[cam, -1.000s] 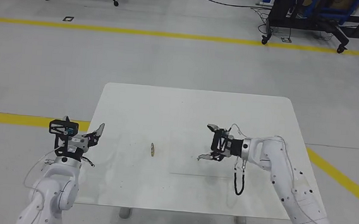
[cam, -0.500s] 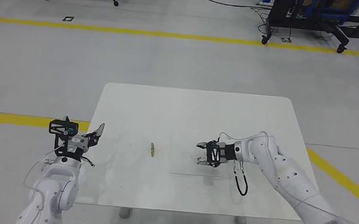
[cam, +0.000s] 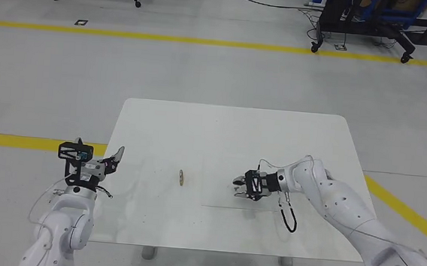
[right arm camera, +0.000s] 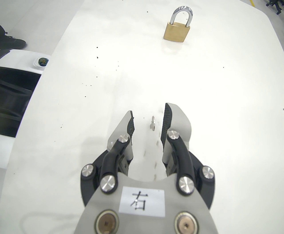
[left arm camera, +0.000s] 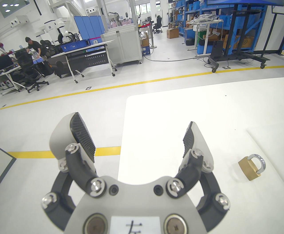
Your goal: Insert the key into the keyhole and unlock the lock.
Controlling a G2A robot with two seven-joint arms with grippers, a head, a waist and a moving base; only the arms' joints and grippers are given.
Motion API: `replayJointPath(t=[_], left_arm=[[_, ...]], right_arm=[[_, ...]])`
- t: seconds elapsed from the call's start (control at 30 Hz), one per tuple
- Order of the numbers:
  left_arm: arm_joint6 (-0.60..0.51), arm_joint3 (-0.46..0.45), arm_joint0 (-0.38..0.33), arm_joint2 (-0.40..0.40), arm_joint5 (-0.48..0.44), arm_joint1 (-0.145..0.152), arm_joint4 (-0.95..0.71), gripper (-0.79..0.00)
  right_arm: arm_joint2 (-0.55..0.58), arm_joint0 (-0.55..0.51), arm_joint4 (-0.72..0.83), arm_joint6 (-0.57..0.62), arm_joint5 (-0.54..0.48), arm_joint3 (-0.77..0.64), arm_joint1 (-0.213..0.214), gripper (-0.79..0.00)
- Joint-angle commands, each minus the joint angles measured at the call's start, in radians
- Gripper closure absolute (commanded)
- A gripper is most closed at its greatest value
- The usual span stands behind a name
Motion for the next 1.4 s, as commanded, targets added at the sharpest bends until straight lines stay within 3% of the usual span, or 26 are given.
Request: replayJointPath(t=[0.0,0.1,0.2,0.5,0.8,0.97,1.37], left_arm=[[0.0,0.0,0.0,0.0,0.0,0.0,0.0,-0.785],[0.0,0.0,0.0,0.0,0.0,0.0,0.0,-0.785],[0.0,0.0,0.0,0.0,0.0,0.0,0.0,-0.785],[0.0,0.0,0.0,0.0,0.0,0.0,0.0,-0.785],[0.0,0.0,0.0,0.0,0.0,0.0,0.0,-0.785],[0.0,0.0,0.0,0.0,0.0,0.0,0.0,-0.785],[0.0,0.0,0.0,0.0,0.0,0.0,0.0,-0.785]], right_arm=[[-0.01,0.008,0.014,0.013,0.0,0.015,-0.007,-0.259],[-0.024,0.022,0.039,0.046,0.0,0.036,-0.02,-0.172],[-0.034,0.031,0.053,0.066,0.0,0.051,-0.029,0.0],[-0.023,0.032,0.017,0.002,0.025,0.039,-0.01,0.0],[0.084,-0.023,0.001,-0.039,0.068,-0.097,0.064,0.0],[0.183,-0.105,0.102,-0.201,0.0,-0.195,0.116,0.0],[0.183,-0.105,0.102,-0.201,0.0,-0.195,0.116,0.0]])
